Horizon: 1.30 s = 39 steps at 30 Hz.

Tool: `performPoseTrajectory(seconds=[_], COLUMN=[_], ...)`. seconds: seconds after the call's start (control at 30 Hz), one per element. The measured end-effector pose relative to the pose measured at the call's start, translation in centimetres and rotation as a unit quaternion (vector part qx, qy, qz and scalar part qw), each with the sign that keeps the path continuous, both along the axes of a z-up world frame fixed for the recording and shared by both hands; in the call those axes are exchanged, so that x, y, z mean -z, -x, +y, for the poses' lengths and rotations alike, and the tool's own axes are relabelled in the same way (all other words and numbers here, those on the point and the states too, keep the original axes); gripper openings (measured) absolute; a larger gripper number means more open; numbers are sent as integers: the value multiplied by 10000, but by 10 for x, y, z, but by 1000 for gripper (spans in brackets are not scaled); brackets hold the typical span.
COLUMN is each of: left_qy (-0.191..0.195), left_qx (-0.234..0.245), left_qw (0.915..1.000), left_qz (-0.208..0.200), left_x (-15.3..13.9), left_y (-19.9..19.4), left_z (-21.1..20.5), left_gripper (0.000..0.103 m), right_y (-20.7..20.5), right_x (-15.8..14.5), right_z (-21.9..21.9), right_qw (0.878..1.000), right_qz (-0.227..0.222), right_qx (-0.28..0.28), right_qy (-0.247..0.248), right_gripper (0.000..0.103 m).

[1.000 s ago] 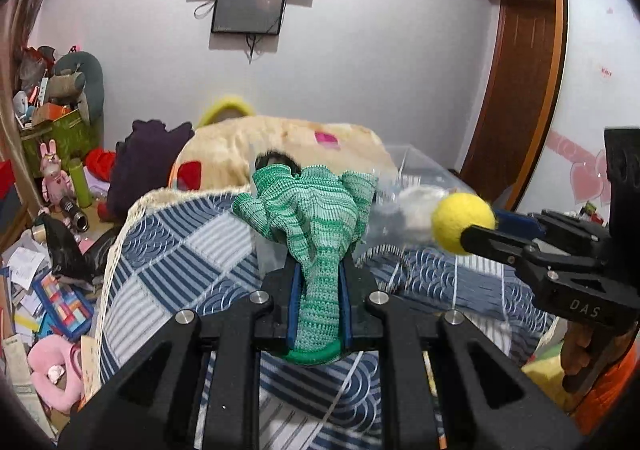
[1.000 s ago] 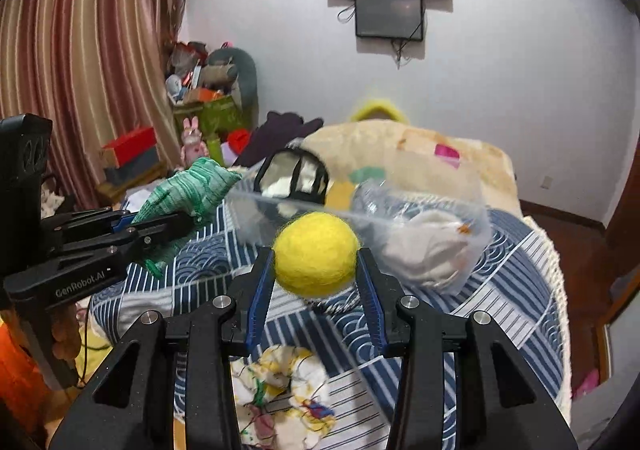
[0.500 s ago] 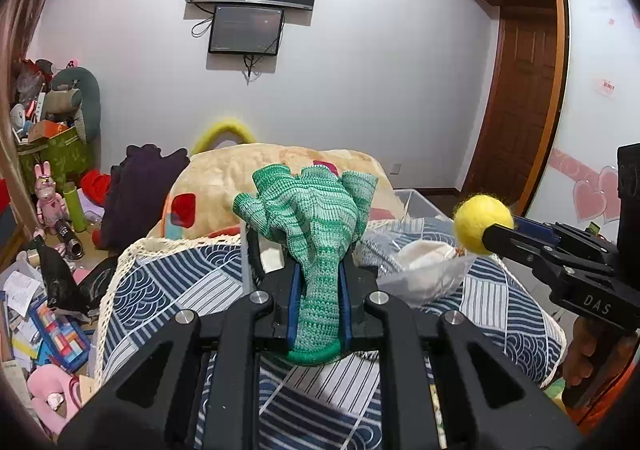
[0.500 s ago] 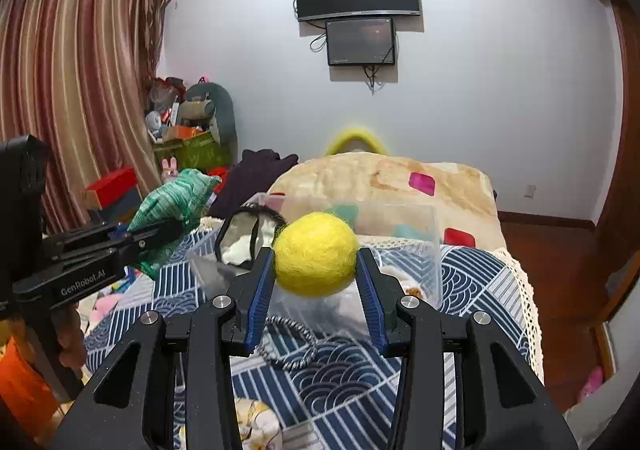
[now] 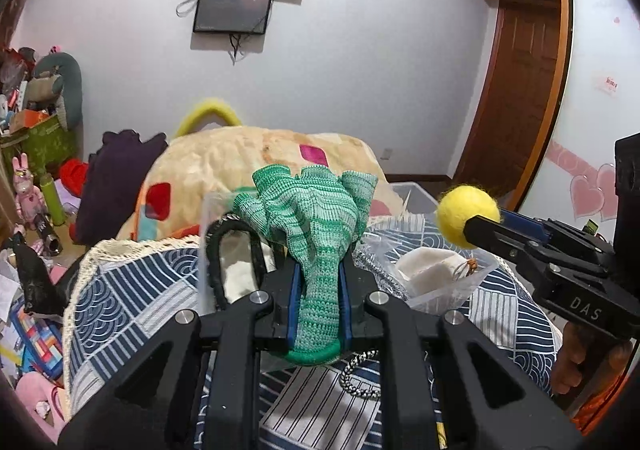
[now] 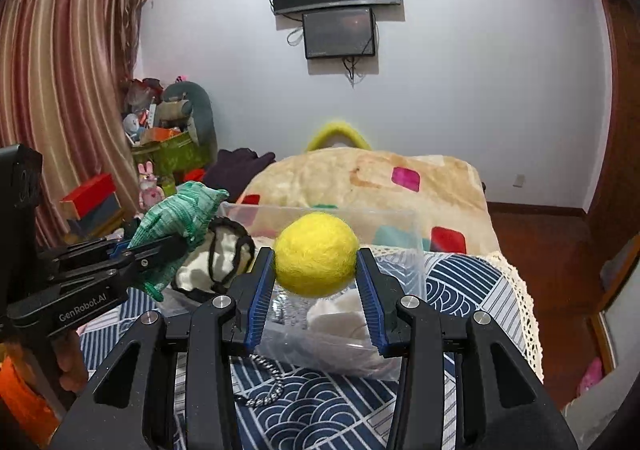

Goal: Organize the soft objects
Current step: 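Lower the glove and felt ball into the clear box and open both tools, then grasp the beaded bracelet with the left tool while the right grasps the floral scrunchie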

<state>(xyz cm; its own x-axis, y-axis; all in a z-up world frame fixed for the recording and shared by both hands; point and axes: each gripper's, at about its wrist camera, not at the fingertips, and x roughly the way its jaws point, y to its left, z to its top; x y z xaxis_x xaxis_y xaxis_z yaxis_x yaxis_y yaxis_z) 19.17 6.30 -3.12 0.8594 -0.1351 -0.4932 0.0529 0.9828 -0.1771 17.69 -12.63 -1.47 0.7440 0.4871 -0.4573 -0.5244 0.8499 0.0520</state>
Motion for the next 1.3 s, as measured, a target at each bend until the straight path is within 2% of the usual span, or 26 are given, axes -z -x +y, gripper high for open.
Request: performPoseTrajectory(seconds=[0.27, 0.43, 0.53, 0.73, 0.93, 1.07, 1.13, 1.23, 1.3], left_qy=[107, 71, 199, 87, -67, -59, -66, -81, -75], left_qx=[-19, -46, -81, -108, -103, -97, -92, -116, -117], left_qw=[9995, 9993, 9988, 9989, 9990, 9993, 9994, 9997, 9998], left_qz=[293, 368, 445, 458, 418, 351, 314, 215, 150], left_x=[21, 26, 28, 29, 25, 20, 16, 10, 4], left_y=[-30, -40, -45, -44, -35, -26, -22, -13, -5], left_z=[0, -1, 1, -2, -9, -10, -9, -8, -7], left_gripper=[16, 16, 16, 18, 41, 48, 57, 65, 71], right_y=[-15, -21, -25, -21, -17, -11, -7, -4, 0], right_x=[19, 28, 33, 31, 28, 24, 20, 14, 10], right_z=[7, 11, 13, 13, 15, 14, 13, 10, 5], right_qw=[9992, 9985, 9978, 9977, 9977, 9984, 9988, 9992, 9995], right_qz=[405, 535, 644, 614, 612, 513, 423, 359, 300], right_qx=[15, 48, 72, 118, 69, 26, 37, 20, 28], right_qy=[70, 144, 165, 263, 283, 255, 253, 161, 80], right_gripper=[38, 38, 38, 39, 42, 54, 55, 58, 67])
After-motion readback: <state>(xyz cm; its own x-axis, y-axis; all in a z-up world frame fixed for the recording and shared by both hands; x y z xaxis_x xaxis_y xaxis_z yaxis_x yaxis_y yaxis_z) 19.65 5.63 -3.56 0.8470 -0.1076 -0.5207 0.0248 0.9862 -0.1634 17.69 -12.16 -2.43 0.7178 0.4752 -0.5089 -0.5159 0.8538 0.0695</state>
